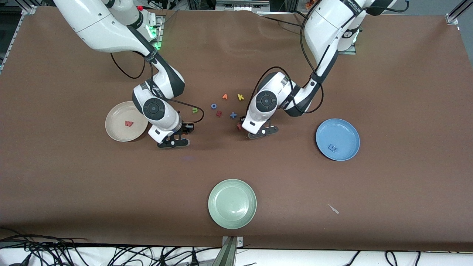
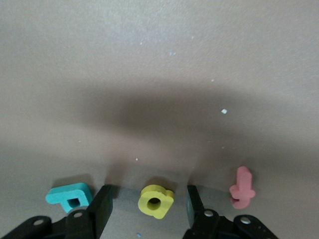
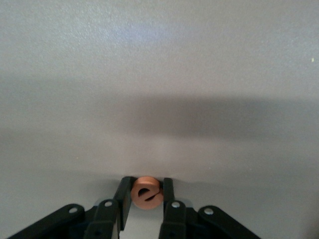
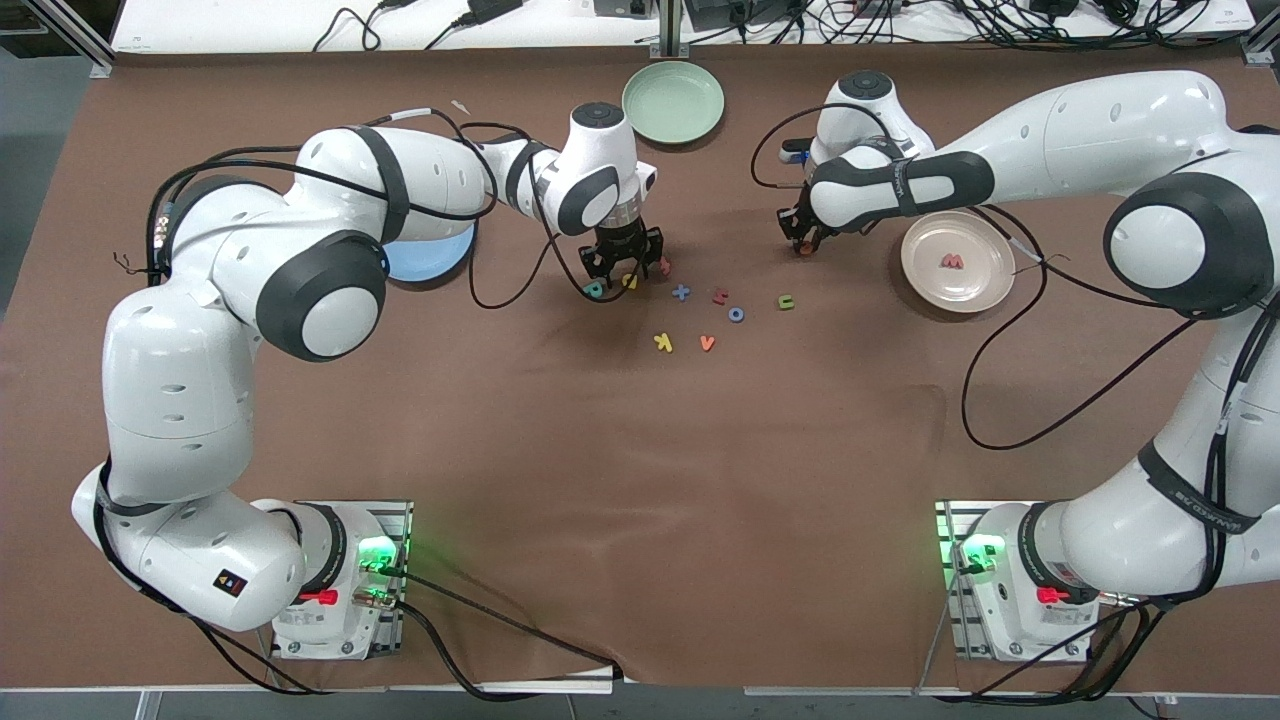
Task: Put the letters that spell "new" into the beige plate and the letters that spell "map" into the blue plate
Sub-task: 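Carry the e to the cream plate while the left gripper grasps yellow a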
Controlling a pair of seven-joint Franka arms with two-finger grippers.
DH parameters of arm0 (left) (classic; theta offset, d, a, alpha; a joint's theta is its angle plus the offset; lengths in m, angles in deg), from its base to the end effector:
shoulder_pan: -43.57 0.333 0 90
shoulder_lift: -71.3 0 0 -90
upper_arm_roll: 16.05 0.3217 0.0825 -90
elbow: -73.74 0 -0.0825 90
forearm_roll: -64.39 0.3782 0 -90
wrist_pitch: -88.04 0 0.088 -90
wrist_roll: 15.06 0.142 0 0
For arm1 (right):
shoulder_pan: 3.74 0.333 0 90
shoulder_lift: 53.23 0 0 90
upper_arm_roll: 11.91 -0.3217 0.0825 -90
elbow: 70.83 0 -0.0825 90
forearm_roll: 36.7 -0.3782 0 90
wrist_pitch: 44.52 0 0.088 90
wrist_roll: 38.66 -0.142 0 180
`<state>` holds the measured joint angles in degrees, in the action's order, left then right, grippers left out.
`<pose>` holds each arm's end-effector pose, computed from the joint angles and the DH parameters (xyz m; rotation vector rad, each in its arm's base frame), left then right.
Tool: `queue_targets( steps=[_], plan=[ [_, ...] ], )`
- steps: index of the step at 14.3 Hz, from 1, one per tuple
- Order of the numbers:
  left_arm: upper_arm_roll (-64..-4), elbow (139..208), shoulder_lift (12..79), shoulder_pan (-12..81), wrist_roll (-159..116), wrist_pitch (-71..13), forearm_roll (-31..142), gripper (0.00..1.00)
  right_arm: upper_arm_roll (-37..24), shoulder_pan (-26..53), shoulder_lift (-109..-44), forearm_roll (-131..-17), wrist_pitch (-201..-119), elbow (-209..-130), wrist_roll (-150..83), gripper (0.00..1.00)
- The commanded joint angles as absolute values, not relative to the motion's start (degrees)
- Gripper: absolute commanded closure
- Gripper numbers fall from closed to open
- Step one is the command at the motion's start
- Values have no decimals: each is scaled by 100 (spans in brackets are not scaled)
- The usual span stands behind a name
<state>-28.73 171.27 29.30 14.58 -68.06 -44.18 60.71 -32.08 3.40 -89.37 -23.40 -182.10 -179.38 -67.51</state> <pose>0.4944 -0.4332 0.1413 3.0412 0.4454 -0.3401 0.5543 0.2759 0.1526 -3.1179 -0.1509 0.1434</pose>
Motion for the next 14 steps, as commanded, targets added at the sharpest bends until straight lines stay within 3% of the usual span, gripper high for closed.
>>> queue_targets(
  steps=[1, 2, 6, 7, 8, 11, 14],
  plan=[
    [-2827, 17262, 3017, 1386, -6841, -4494, 6123, 34, -3195, 259, -8822, -2290, -17551, -17604, -6417, 91],
    [-2818, 17270, 3016, 1351, -6858, -4494, 6123, 38, -3187, 154, -8708, -2290, -17278, -17595, -6162, 91],
    [-2818, 17262, 3016, 1351, -6858, -4494, 6123, 84, -2765, 57, -7918, -2316, -17081, -18199, -5107, 90],
    [-2818, 17253, 3025, 1351, -6858, -4494, 6123, 92, -2651, 57, -7698, -2316, -17099, -18427, -4948, 90],
    [-2818, 17244, 3051, 1351, -6858, -4494, 6123, 97, -2546, 57, -7452, -2325, -17125, -18691, -4712, 90],
    [-2783, 17227, 3261, 1403, -6823, -4337, 6123, 98, -1993, 57, -6827, -2395, -17589, -19648, -3825, 90],
    [-2678, 17165, 3587, 1509, -6770, -3924, 6227, 98, -1597, 57, -6711, -2395, -18258, -20204, -3322, 90]
  ],
)
